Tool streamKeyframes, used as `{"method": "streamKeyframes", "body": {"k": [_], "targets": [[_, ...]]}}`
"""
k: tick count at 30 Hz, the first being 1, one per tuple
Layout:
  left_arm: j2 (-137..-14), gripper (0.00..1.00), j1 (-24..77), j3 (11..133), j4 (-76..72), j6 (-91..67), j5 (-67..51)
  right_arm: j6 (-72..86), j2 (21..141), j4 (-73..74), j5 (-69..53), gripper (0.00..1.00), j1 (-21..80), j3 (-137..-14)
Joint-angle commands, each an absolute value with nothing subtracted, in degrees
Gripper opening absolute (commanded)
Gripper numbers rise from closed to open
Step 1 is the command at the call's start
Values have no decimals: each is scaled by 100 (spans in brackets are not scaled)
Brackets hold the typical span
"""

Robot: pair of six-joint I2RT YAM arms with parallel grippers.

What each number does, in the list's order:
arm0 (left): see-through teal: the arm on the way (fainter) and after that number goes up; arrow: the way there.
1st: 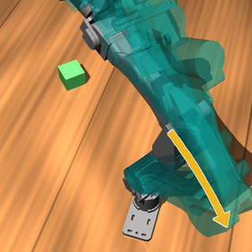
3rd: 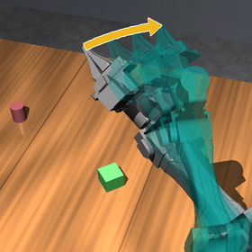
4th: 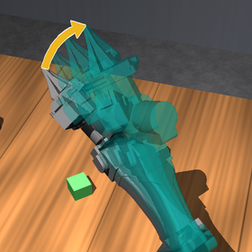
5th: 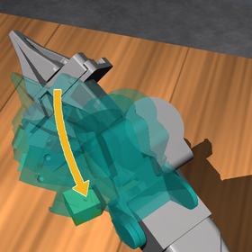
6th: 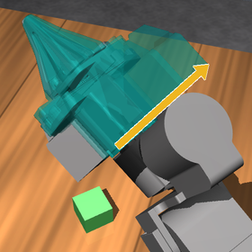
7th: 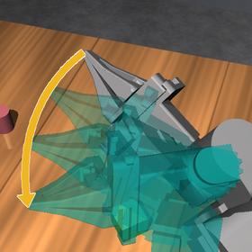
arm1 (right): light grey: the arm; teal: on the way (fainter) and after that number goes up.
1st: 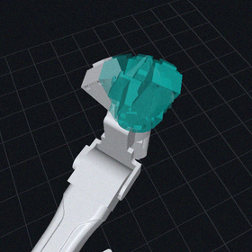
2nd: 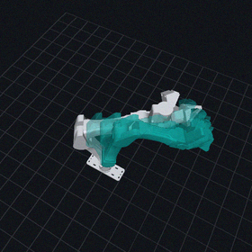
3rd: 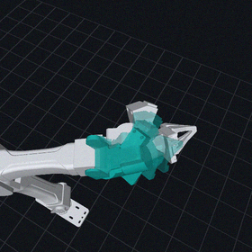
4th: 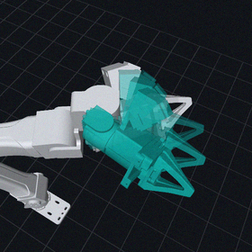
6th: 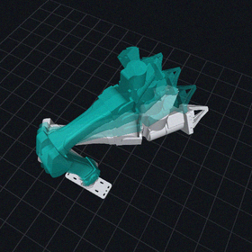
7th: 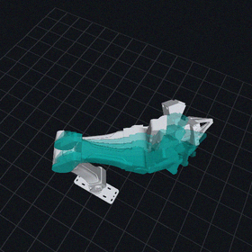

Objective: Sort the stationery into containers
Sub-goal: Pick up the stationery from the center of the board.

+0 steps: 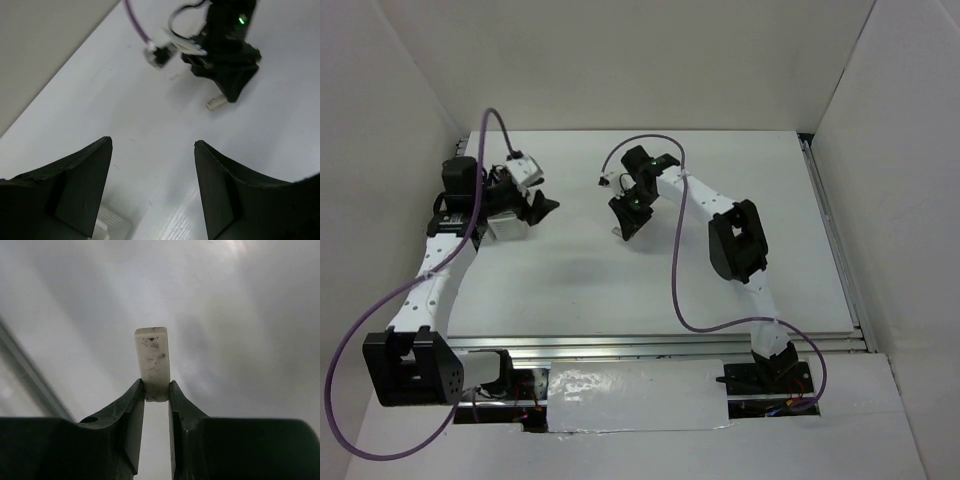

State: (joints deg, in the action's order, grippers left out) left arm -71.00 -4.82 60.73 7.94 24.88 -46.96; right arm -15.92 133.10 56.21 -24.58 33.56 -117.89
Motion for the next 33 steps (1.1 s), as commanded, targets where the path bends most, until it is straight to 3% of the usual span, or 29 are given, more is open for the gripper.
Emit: {"method": "streamKeyframes", "body": {"k": [1, 7, 19, 33], "targets": [[-6742, 79, -45, 5968, 2080, 4513, -4826, -1573, 12385, 6011, -3891, 0, 3419, -11795], [-6680, 79, 816, 6012, 3356, 6088, -4360, -1327, 12349, 6389, -4912, 0, 3419, -11830], [-6961, 77, 1661, 6275, 3648, 6706, -3788, -1433, 12647, 7084, -5941, 0, 3498, -12278], [-7119, 60, 2188, 6354, 3367, 6610, -3779, -2074, 12709, 7558, -6363, 0, 3586, -12419]]}}
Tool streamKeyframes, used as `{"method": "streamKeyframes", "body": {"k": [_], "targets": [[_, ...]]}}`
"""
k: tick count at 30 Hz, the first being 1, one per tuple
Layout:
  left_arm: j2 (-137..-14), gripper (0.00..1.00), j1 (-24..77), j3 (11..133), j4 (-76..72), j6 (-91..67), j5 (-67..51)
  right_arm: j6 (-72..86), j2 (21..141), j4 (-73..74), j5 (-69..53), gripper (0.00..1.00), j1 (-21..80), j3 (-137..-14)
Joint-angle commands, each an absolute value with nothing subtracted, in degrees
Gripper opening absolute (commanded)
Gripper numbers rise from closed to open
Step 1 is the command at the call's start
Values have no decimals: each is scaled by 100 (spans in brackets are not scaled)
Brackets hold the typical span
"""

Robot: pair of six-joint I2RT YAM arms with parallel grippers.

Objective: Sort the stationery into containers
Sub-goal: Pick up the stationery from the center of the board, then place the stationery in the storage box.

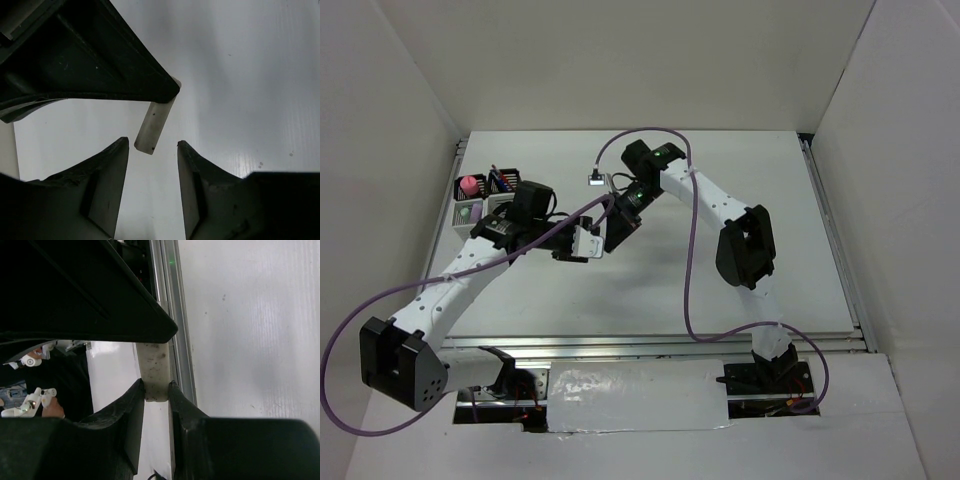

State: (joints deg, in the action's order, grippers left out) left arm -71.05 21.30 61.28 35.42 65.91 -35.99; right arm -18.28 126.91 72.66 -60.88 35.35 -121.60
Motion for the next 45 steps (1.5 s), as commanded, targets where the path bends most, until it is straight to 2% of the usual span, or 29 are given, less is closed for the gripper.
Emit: {"method": "streamKeyframes", "body": {"k": [1, 12, 14, 15, 16, 17, 19, 22, 30, 37, 45], "targets": [[-7084, 54, 2215, 6328, 3288, 6592, -3805, -2135, 12700, 7576, -6381, 1, 3586, -12428], [-6996, 22, 2268, 6311, 3384, 6469, -3920, -2206, 12683, 7620, -6486, 4, 3595, -12419], [-6961, 17, 2268, 6311, 3366, 6355, -3894, -2163, 12674, 7594, -6460, 16, 3595, -12436], [-6952, 11, 2276, 6302, 3349, 6302, -3859, -2119, 12665, 7568, -6416, 22, 3586, -12419], [-6917, 8, 2268, 6293, 3340, 6171, -3832, -2057, 12656, 7550, -6373, 43, 3595, -12419], [-6908, 6, 2268, 6293, 3357, 6126, -3719, -1944, 12648, 7498, -6215, 51, 3577, -12393], [-6864, 2, 2267, 6319, 3419, 6021, -3578, -1872, 12577, 7384, -6100, 63, 3516, -12349], [-6803, 1, 2092, 6407, 3699, 6134, -3279, -1556, 12393, 7042, -6090, 70, 3296, -12086], [-7302, 1, 889, 7573, 5280, 7801, -1865, -1266, 12138, 6715, -5950, 72, 2690, -11857], [-8269, 3, -403, 8805, 5870, 8990, -960, -1274, 12024, 6557, -5871, 70, 2479, -11558], [-9184, 7, -712, 9474, 5854, 9457, -264, -1336, 11742, 6416, -5678, 69, 2443, -11066]]}}
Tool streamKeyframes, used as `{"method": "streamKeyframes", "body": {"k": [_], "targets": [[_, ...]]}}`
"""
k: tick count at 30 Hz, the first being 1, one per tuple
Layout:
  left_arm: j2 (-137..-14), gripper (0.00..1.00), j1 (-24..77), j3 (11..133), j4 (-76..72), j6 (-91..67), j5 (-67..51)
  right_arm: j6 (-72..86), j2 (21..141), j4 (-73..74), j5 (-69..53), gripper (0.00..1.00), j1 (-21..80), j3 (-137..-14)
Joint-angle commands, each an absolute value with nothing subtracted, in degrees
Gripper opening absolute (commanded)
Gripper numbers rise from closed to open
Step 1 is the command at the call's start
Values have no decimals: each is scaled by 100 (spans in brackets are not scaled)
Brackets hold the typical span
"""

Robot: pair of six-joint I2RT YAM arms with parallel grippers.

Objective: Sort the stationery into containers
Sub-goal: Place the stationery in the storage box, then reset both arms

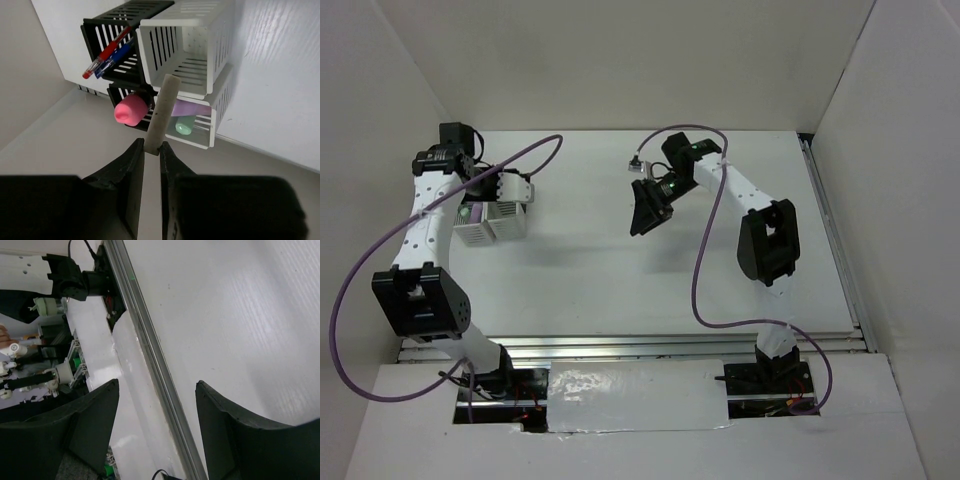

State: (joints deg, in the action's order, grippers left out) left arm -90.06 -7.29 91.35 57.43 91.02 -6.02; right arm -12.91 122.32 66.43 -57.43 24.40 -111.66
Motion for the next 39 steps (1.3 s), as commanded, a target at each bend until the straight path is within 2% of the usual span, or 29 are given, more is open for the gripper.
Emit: {"method": "streamKeyframes", "body": {"k": [1, 9, 15, 18, 21, 24, 28, 32, 33, 36, 39], "targets": [[-9272, 8, -695, 9562, 5836, 9448, -211, -1319, 11716, 6381, -5652, 69, 2435, -11013], [-9975, 16, -580, 9685, 5581, 9326, 158, -1266, 11619, 6302, -5476, 68, 2277, -10784], [-10248, 18, -449, 9712, 5484, 9229, 255, -1274, 11593, 6302, -5511, 68, 2145, -10679], [-10371, 24, -396, 9747, 5458, 9211, 316, -1283, 11575, 6302, -5511, 68, 2101, -10626], [-10485, 34, -352, 9799, 5441, 9141, 360, -1283, 11558, 6302, -5511, 68, 2039, -10600], [-10529, 53, -351, 9826, 5432, 9114, 387, -1283, 11496, 6258, -5511, 67, 2013, -10556], [-10433, 72, -404, 9993, 5335, 8921, 98, -1274, 11330, 6179, -5406, 67, 1899, -10555], [-10310, 79, -369, 10921, 5502, 8194, -762, -1222, 10970, 6039, -5046, 68, 1715, -10582], [-10257, 96, -334, 11116, 5476, 7443, -1000, -1196, 10890, 5995, -4923, 68, 1653, -10582], [-10126, 99, -44, 11785, 5212, 5485, -1476, -950, 10390, 5530, -4370, 70, 1311, -10381], [-9793, 99, 544, 11638, 4616, 3892, -1371, -608, 9609, 4687, -3667, 72, 873, -9758]]}}
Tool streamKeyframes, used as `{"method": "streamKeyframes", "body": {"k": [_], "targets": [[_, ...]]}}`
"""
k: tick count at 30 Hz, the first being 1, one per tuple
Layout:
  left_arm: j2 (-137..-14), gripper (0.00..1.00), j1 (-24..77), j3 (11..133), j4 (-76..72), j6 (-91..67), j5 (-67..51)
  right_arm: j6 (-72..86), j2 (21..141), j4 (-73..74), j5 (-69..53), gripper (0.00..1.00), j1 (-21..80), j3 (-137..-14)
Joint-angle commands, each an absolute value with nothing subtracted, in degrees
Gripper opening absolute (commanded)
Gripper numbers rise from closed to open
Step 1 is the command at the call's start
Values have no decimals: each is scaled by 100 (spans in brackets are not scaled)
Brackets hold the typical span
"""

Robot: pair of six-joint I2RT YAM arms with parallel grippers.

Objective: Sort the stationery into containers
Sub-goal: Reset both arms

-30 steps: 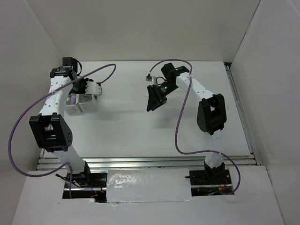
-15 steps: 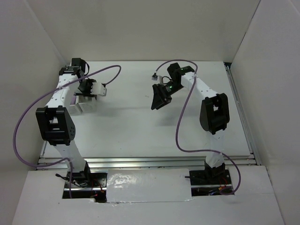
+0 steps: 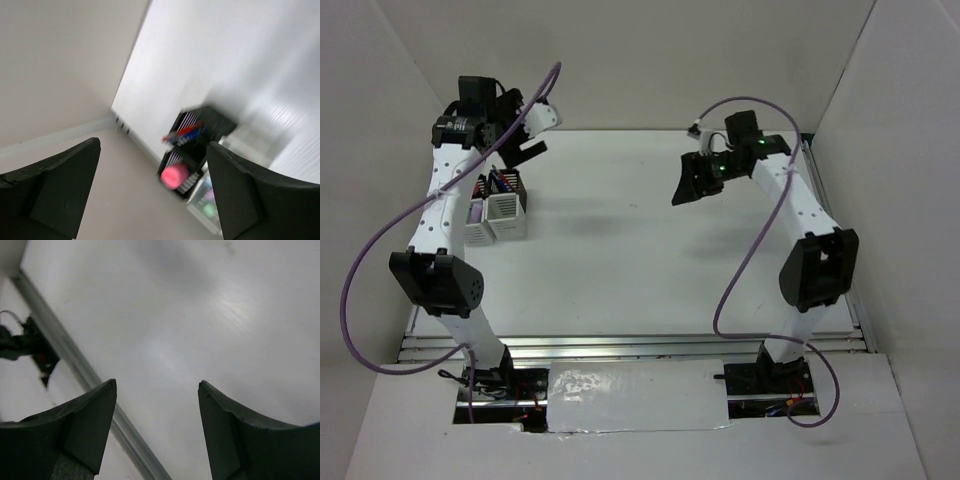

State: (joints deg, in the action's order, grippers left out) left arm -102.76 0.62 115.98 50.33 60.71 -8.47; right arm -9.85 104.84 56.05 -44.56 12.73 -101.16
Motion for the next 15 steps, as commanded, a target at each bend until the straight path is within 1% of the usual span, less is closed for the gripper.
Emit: {"method": "streamKeyframes", "body": {"k": [1, 2, 3, 4, 5, 8, 11, 12, 15], "targets": [[-9687, 99, 623, 11428, 4432, 3650, -1397, -537, 9084, 4076, -3500, 73, 766, -9199], [-9451, 99, 728, 10886, 3960, 3378, -1467, -440, 8809, 3739, -3176, 74, 625, -8898], [-9344, 99, 773, 10585, 3668, 2688, -1442, -439, 8572, 3466, -3008, 78, 389, -8590], [-9264, 99, 808, 10260, 3421, 2385, -1407, -474, 8300, 3054, -2849, 80, 282, -8074], [-9159, 99, 887, 9717, 3001, 1694, -1206, -596, 7914, 2928, -2708, 82, 186, -7877], [-9036, 99, 940, 8967, 2629, 611, -1151, -799, 7305, 2576, -2303, 87, -245, -7165], [-8624, 99, 1054, 8115, 1901, 46, -1011, -870, 6839, 2268, -2224, 89, -606, -6532], [-8509, 99, 1177, 7816, 1550, -208, -785, -861, 6612, 2059, -2206, 89, -746, -6217], [-8315, 99, 1327, 7647, 1416, -281, -274, -774, 6312, 1716, -2180, 90, -887, -5768]]}}
